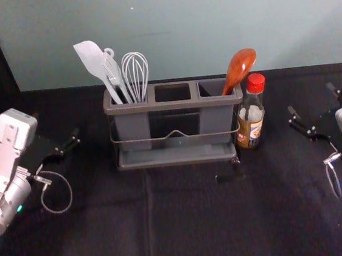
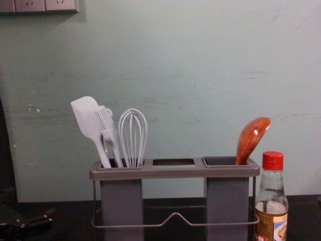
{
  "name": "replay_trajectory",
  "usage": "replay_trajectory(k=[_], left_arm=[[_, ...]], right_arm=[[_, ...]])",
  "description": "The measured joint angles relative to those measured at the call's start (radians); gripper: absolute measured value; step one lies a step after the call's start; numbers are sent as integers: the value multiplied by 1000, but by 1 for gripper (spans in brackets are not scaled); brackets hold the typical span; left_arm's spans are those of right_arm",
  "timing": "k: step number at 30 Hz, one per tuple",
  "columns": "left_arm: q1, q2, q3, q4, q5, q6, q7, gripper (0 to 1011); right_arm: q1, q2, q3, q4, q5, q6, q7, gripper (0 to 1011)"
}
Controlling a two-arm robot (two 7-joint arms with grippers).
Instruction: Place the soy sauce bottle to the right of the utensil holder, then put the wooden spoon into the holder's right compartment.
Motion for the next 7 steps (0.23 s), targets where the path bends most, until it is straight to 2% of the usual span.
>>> replay_trajectory(k=[7], left_arm=[[0, 0, 0, 0, 0, 0, 0, 1005]], right_arm=[[0, 0, 0, 0, 0, 0, 0, 1002]])
